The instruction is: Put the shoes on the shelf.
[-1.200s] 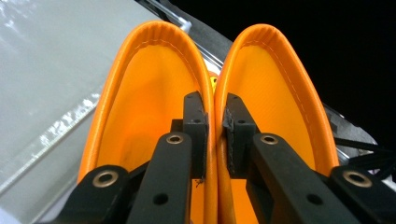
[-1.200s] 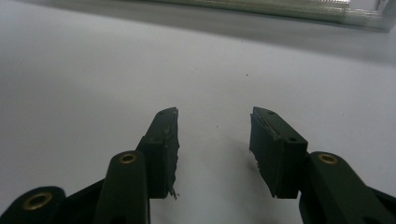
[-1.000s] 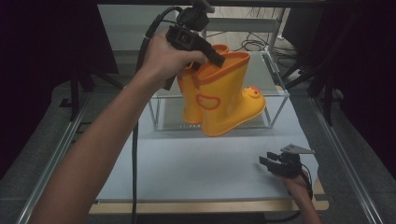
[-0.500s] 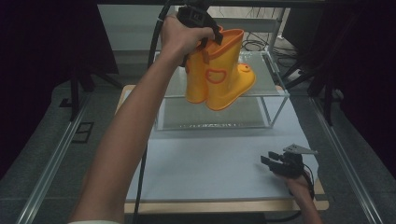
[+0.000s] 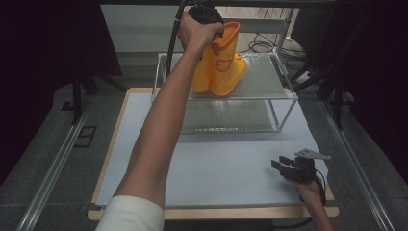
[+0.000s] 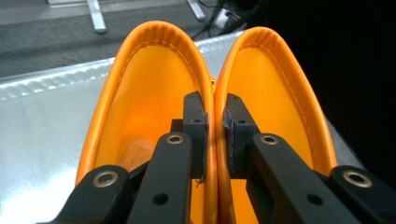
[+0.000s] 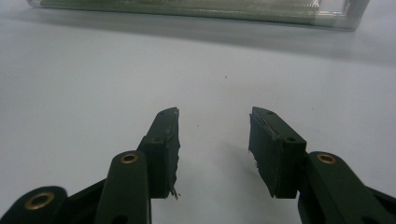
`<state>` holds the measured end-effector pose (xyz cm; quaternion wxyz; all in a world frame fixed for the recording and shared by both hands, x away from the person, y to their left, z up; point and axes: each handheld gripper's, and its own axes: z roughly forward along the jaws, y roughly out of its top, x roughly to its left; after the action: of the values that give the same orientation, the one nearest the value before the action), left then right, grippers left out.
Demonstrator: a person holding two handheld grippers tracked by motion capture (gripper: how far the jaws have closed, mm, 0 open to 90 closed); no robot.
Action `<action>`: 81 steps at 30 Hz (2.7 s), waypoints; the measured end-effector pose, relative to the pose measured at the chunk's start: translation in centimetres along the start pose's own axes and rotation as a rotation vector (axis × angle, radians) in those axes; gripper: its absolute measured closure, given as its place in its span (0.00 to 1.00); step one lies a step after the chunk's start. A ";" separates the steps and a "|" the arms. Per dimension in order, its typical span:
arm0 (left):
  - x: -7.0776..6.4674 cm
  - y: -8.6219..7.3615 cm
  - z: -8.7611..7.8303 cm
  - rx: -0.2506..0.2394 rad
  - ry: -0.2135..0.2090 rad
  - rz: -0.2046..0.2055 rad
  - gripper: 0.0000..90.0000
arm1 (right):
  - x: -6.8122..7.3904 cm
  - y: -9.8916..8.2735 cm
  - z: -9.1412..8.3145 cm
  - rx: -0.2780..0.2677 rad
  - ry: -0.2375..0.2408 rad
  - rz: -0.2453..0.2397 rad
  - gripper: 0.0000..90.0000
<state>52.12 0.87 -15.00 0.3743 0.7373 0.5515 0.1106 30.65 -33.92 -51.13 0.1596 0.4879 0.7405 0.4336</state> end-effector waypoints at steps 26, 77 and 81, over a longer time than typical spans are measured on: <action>2.0 -0.1 3.9 -0.034 0.058 -0.050 0.83 | 0.7 -0.1 0.3 0.019 0.019 -0.027 0.58; 11.8 -12.3 2.4 0.077 -0.083 0.093 1.00 | 0.8 -0.2 0.6 0.035 0.000 -0.038 0.58; 12.1 -12.7 4.4 0.102 -0.065 0.081 0.99 | 0.7 -0.3 0.6 0.034 -0.003 -0.037 0.58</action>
<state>49.84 11.24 -29.66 0.3490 0.7804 0.5136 0.0733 30.59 -33.06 -51.55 0.1604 0.4774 0.7564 0.4174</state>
